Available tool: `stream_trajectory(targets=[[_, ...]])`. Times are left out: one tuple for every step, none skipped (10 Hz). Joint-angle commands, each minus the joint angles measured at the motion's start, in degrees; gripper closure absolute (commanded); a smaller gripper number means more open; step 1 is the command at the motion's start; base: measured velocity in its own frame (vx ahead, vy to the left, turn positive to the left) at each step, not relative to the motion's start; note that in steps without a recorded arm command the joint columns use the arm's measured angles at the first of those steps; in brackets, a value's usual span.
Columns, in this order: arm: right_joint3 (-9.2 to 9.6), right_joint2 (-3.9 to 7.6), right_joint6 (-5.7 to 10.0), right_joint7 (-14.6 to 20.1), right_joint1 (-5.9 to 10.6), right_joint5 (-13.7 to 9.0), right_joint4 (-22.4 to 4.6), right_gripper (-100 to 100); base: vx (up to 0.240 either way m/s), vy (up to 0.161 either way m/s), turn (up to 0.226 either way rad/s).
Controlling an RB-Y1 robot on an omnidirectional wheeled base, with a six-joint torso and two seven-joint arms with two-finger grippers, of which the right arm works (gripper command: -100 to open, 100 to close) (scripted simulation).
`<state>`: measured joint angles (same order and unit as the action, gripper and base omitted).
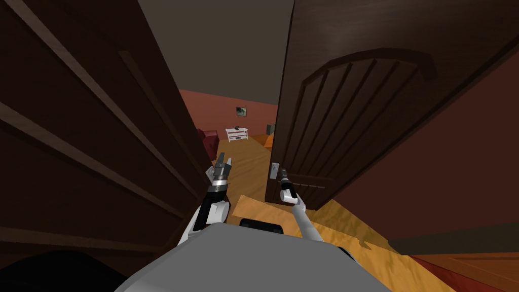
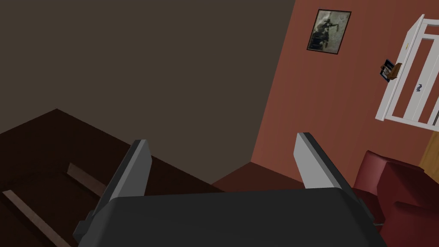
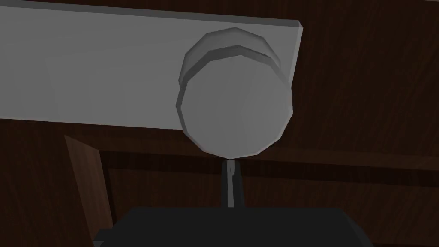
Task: Push the door open
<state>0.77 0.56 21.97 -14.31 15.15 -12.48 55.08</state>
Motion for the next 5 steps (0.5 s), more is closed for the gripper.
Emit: stream_trajectory(targets=[[0.2, 0.53, 0.48, -1.9, 0.31, -2.2, -0.4, 100, 0.102, -0.05, -0.109], [0.71, 0.74, 0.79, -2.6, 0.52, -3.4, -0.7, -100, 0.001, -0.034, -0.022], [0.95, 0.85, 0.93, -3.2, 0.66, -4.2, -0.9, -100, -0.081, -0.017, 0.016], [1.53, 1.01, 1.27, -4.7, 1.0, -6.2, -1.3, -100, -0.138, -0.009, 0.005], [1.86, 1.05, 1.46, -5.5, 1.19, -7.3, -1.5, -100, -0.149, 0.016, 0.0]])
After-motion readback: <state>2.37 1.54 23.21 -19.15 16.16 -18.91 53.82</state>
